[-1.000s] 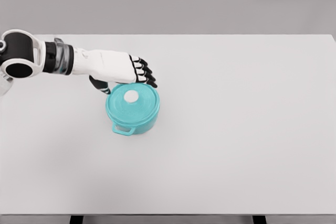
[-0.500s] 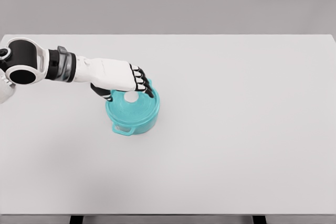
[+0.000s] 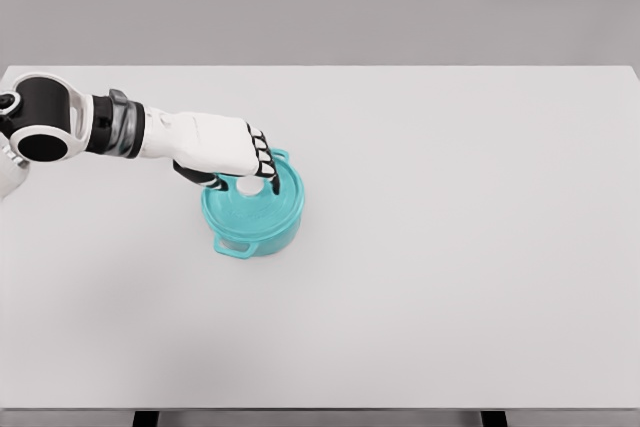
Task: Open the lid of the pot with left arm
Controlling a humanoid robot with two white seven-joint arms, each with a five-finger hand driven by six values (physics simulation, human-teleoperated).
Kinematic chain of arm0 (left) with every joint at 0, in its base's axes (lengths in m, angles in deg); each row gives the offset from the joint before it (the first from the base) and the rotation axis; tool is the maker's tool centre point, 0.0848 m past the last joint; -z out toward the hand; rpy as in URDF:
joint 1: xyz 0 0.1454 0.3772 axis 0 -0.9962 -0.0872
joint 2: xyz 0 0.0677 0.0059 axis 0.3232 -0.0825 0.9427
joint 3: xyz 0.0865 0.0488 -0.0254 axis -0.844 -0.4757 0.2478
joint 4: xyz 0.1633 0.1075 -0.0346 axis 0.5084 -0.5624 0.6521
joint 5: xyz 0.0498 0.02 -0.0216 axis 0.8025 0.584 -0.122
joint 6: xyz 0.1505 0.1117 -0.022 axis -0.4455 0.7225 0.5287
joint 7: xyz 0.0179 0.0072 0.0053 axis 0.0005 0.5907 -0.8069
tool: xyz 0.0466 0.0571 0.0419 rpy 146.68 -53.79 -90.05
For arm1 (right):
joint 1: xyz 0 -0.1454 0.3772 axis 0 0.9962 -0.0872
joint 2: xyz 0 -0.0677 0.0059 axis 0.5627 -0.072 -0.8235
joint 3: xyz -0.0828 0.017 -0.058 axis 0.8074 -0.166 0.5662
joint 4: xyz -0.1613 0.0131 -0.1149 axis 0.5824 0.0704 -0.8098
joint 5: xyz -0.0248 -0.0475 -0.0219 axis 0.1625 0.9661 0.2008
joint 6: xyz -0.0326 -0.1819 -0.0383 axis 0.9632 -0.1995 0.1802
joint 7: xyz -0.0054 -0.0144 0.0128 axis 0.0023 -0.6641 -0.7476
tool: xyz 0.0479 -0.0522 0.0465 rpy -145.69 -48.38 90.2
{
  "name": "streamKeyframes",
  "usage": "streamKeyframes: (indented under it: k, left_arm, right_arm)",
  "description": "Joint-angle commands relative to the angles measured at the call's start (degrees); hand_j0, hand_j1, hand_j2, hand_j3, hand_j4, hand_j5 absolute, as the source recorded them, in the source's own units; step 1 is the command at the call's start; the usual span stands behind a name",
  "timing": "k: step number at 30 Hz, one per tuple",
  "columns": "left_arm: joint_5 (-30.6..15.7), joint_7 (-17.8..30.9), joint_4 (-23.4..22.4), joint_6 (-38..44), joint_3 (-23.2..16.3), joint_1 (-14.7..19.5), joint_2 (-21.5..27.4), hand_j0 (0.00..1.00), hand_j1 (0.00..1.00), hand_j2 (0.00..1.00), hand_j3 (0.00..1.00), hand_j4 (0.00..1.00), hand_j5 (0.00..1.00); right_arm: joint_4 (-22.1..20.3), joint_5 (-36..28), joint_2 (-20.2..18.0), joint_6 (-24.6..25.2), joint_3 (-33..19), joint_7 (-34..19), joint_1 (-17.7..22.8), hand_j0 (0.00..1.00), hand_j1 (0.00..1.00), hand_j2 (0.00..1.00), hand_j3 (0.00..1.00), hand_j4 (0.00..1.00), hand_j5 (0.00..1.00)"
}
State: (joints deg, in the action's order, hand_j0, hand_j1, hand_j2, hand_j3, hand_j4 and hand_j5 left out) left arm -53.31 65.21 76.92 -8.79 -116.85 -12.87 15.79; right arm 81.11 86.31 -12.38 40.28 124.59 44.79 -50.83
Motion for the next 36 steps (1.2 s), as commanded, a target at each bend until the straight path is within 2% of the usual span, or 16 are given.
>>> streamKeyframes:
  k: [1, 5, 9, 12, 15, 22, 25, 27, 28, 29, 30, 31, 36]
  left_arm:
    - [-0.35, -0.02, 0.01, 0.14, 0.04, 0.0, 0.03, 0.62, 0.62, 0.62, 0.62, 0.62, 0.62]
    - [-0.44, -0.02, 0.01, 0.14, 0.04, -0.09, 0.03, 0.49, 0.49, 0.49, 0.49, 0.49, 0.49]
    - [-0.44, -0.02, 0.01, 0.14, 0.04, -0.09, 0.03, 0.41, 0.41, 0.41, 0.41, 0.41, 0.41]
    - [-0.44, -0.02, 0.01, 0.14, 0.04, -0.09, 0.12, 0.4, 0.4, 0.4, 0.4, 0.4, 0.4]
    - [-0.44, -0.02, 0.01, 0.14, 0.04, 0.26, 2.67, 0.4, 0.4, 0.4, 0.4, 0.4, 0.4]
    - [-0.18, -0.02, 0.97, 0.14, 0.92, 1.41, 13.48, 0.4, 0.4, 0.4, 0.4, 0.4, 0.4]
    - [0.26, -0.02, 0.8, 0.14, 0.92, 1.58, 16.29, 0.4, 0.4, 0.4, 0.4, 0.4, 0.4]
    - [0.26, -0.02, 0.53, 0.14, 0.83, 1.49, 16.47, 0.45, 0.45, 0.45, 0.45, 0.45, 0.45]
    - [0.35, -0.02, 0.27, 0.14, 0.74, 1.41, 16.55, 0.53, 0.53, 0.53, 0.53, 0.53, 0.53]
    - [0.26, -0.02, 0.18, 0.14, 0.74, 1.32, 16.47, 0.78, 0.78, 0.78, 0.78, 0.78, 0.78]
    - [0.26, -0.02, 0.1, 0.14, 0.65, 1.14, 16.47, 0.97, 0.97, 0.97, 0.97, 0.97, 0.97]
    - [0.26, -0.02, 0.1, 0.14, 0.65, 1.14, 16.47, 1.0, 1.0, 1.0, 1.0, 1.0, 1.0]
    - [0.26, -0.02, -0.78, 0.14, 0.65, 1.05, 16.56, 1.0, 1.0, 1.0, 1.0, 1.0, 1.0]
  right_arm:
    - [0.0, 0.0, -0.02, -0.01, 0.01, -0.02, 0.0, 1.0, 1.0, 1.0, 1.0, 1.0, 1.0]
    - [0.0, 0.0, -0.02, -0.01, 0.01, -0.02, 0.0, 1.0, 1.0, 1.0, 1.0, 1.0, 1.0]
    - [0.0, 0.0, -0.02, -0.01, 0.01, -0.02, 0.0, 1.0, 1.0, 1.0, 1.0, 1.0, 1.0]
    - [0.0, 0.0, -0.02, -0.01, 0.01, -0.02, 0.0, 1.0, 1.0, 1.0, 1.0, 1.0, 1.0]
    - [0.0, 0.0, -0.02, -0.01, 0.01, -0.02, 0.0, 1.0, 1.0, 1.0, 1.0, 1.0, 1.0]
    - [0.0, 0.0, -0.02, -0.01, 0.01, -0.02, 0.0, 1.0, 1.0, 1.0, 1.0, 1.0, 1.0]
    - [0.0, 0.0, -0.02, -0.01, 0.01, -0.02, 0.0, 1.0, 1.0, 1.0, 1.0, 1.0, 1.0]
    - [0.0, 0.0, -0.02, -0.01, 0.01, -0.02, 0.0, 1.0, 1.0, 1.0, 1.0, 1.0, 1.0]
    - [0.0, 0.0, -0.02, -0.01, 0.01, -0.02, 0.0, 1.0, 1.0, 1.0, 1.0, 1.0, 1.0]
    - [0.0, 0.0, -0.02, -0.01, 0.01, -0.02, 0.0, 1.0, 1.0, 1.0, 1.0, 1.0, 1.0]
    - [0.0, 0.0, -0.02, -0.01, 0.01, -0.02, 0.0, 1.0, 1.0, 1.0, 1.0, 1.0, 1.0]
    - [0.0, 0.0, -0.02, -0.01, 0.01, -0.02, 0.0, 1.0, 1.0, 1.0, 1.0, 1.0, 1.0]
    - [0.0, 0.0, -0.02, -0.01, 0.01, -0.02, 0.0, 1.0, 1.0, 1.0, 1.0, 1.0, 1.0]
